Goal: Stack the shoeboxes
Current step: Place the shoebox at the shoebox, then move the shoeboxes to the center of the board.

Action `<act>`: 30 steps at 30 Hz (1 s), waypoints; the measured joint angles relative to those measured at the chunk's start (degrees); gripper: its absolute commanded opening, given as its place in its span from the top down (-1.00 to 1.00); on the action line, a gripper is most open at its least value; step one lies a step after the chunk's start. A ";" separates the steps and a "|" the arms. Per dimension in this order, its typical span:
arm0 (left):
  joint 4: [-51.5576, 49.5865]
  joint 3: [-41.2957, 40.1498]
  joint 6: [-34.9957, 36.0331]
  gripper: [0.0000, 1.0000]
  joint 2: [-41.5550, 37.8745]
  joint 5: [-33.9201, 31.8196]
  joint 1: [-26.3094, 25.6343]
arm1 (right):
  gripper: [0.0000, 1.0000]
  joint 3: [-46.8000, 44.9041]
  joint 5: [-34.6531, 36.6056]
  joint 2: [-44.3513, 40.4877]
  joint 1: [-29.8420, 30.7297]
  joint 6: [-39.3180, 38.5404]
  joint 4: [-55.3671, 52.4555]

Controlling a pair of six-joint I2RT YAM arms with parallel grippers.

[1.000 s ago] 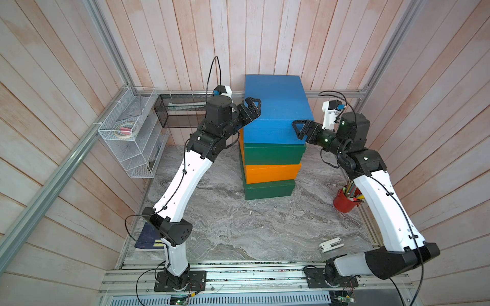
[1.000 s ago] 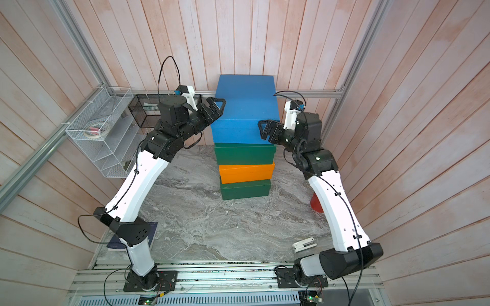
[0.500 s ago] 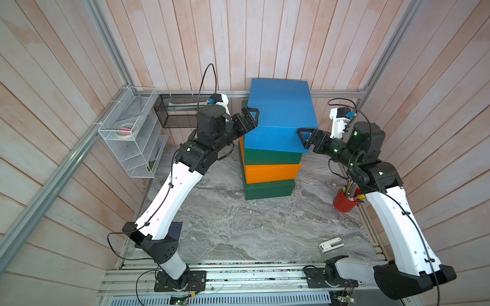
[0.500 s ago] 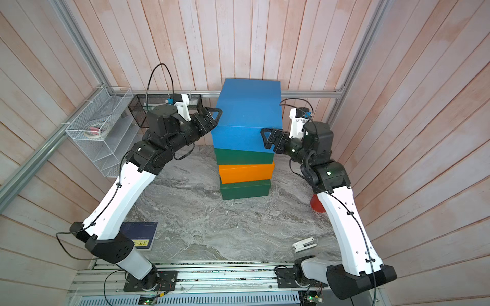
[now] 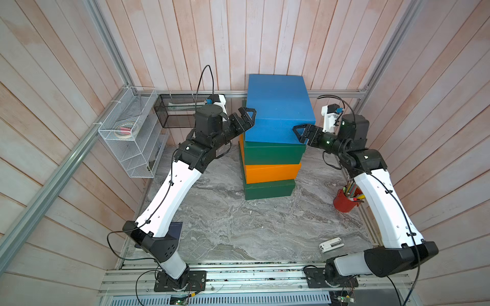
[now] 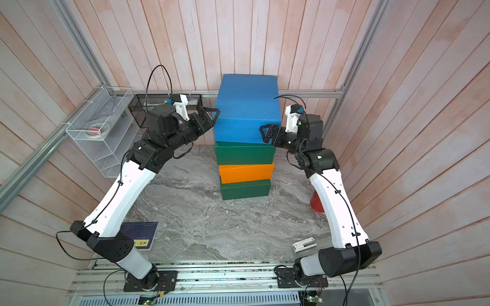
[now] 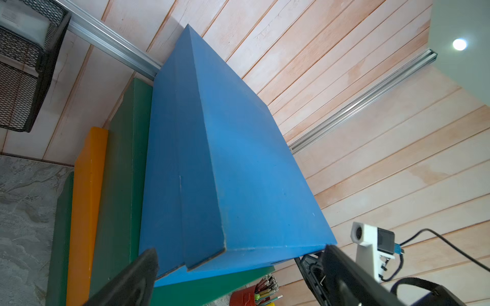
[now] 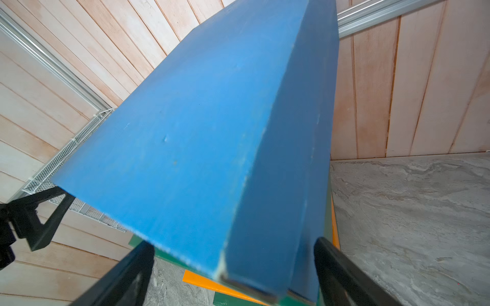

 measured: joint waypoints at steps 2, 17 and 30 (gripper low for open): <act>0.02 -0.17 0.00 -1.00 -0.02 0.02 0.17 | -0.93 -0.11 0.02 -0.59 -0.22 -0.09 -0.17; 1.70 -14.97 0.07 -1.00 -11.65 -0.24 8.85 | 0.32 -12.22 5.33 -18.56 -1.97 -2.29 -1.33; 3.82 -36.46 -0.07 -0.93 -15.89 4.35 16.92 | 0.99 -24.74 11.37 -11.76 -9.49 -1.44 3.02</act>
